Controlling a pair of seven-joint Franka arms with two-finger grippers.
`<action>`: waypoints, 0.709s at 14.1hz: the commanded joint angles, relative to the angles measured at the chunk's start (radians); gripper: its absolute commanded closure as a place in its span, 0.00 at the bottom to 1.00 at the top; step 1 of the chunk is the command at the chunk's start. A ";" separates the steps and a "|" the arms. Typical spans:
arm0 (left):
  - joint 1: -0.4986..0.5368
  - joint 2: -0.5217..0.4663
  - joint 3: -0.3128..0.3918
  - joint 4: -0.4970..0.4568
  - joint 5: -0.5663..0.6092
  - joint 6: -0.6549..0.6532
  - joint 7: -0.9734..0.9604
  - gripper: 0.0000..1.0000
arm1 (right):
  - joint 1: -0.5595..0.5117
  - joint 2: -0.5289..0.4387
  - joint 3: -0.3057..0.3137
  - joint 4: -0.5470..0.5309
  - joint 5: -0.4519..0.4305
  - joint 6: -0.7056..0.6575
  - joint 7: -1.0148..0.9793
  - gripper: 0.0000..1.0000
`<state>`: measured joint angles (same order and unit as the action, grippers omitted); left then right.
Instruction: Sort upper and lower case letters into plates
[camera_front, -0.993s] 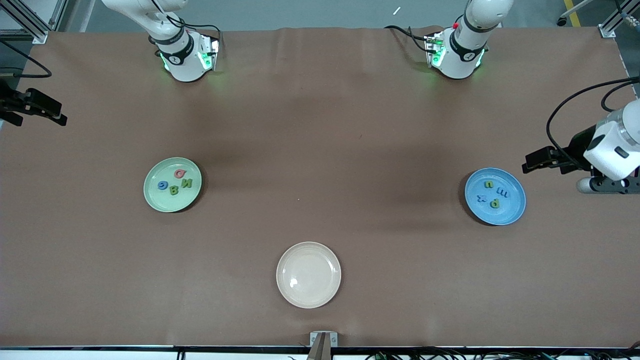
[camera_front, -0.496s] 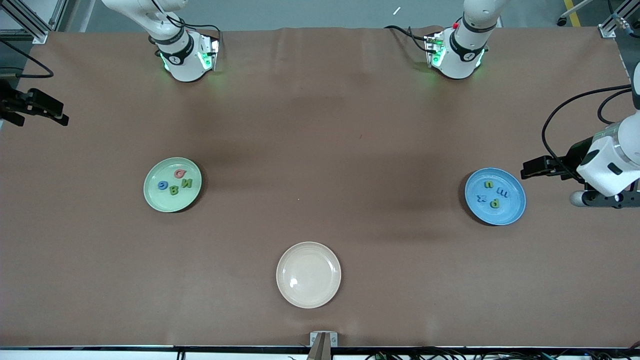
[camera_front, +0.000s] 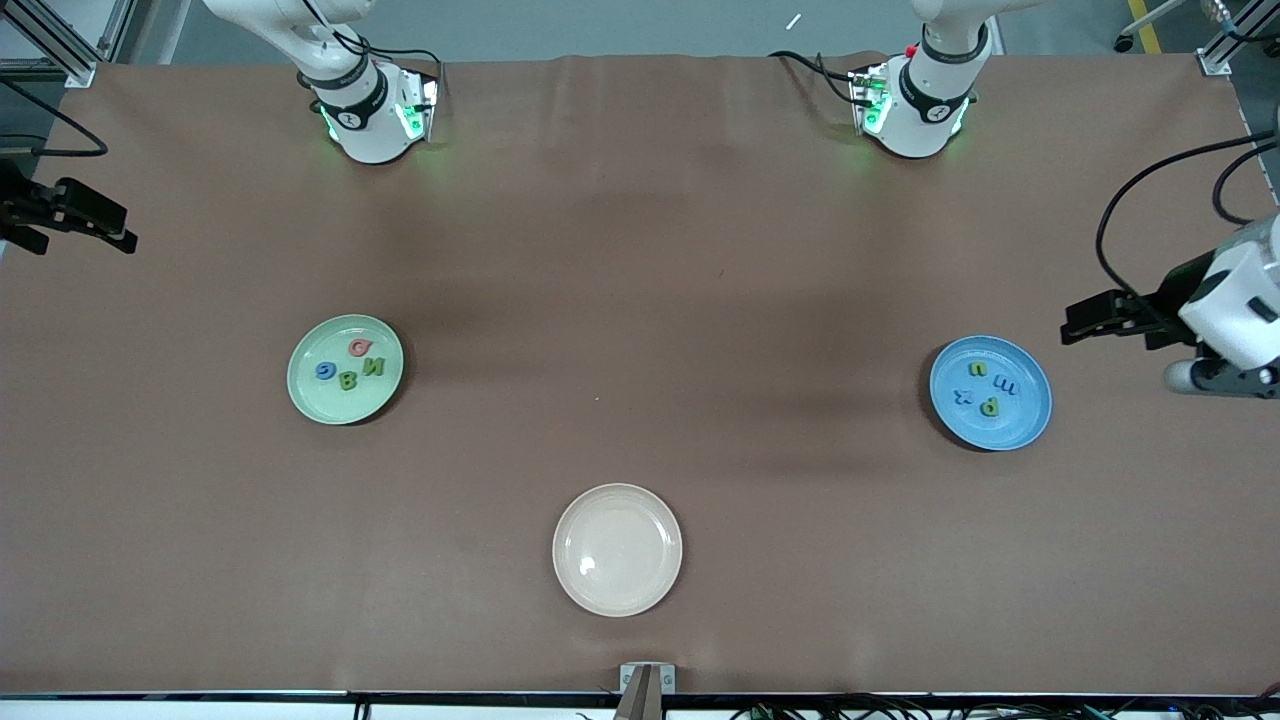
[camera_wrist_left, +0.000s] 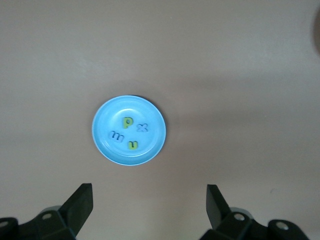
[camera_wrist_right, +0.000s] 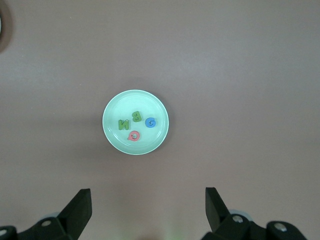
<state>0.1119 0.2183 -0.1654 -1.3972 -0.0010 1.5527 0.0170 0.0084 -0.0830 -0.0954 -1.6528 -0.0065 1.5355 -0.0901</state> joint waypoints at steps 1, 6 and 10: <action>-0.142 -0.065 0.147 -0.069 -0.017 0.061 0.024 0.00 | -0.016 -0.037 0.008 -0.033 0.031 0.014 -0.010 0.00; -0.135 -0.161 0.139 -0.178 -0.016 0.147 0.006 0.00 | -0.013 -0.038 0.008 -0.033 0.031 0.021 -0.011 0.00; -0.110 -0.182 0.139 -0.175 -0.019 0.147 0.018 0.00 | -0.011 -0.040 0.008 -0.033 0.031 0.018 -0.011 0.00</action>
<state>-0.0053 0.0675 -0.0301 -1.5359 -0.0042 1.6791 0.0226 0.0084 -0.0878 -0.0955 -1.6528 0.0132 1.5442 -0.0901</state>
